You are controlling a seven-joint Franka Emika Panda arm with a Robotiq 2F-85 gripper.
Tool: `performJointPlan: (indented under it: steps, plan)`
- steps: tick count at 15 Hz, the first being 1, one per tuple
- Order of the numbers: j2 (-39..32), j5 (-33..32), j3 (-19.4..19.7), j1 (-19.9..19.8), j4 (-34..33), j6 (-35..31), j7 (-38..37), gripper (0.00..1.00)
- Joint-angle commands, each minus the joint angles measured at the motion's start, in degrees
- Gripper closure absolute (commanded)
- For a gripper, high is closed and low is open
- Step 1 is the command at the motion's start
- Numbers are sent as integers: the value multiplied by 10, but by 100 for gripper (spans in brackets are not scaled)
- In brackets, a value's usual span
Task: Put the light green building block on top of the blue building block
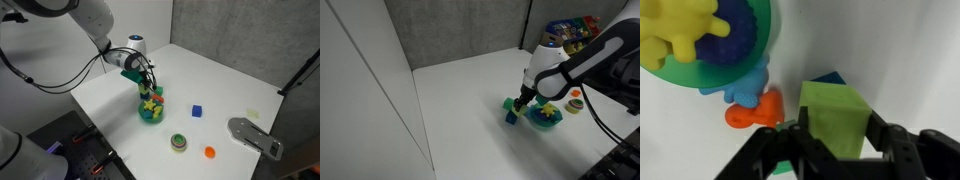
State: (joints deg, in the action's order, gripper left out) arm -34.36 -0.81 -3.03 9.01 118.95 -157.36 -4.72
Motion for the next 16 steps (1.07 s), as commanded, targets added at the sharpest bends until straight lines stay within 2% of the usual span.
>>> performJointPlan:
  steps: [1, 9, 10, 11, 13, 16]
  plan:
    - [-21, -9, -8, 0, -16, -25, 21, 69]
    - [-48, -27, -1, 12, -42, -40, 28, 69]
    - [-49, -28, 0, 12, -43, -41, 27, 19]
    - [-48, -28, 0, 12, -43, -42, 28, 19]
    - [-41, -22, -8, 4, -40, -36, 32, 4]
    - [-22, -8, -20, -12, -34, -15, 37, 0]
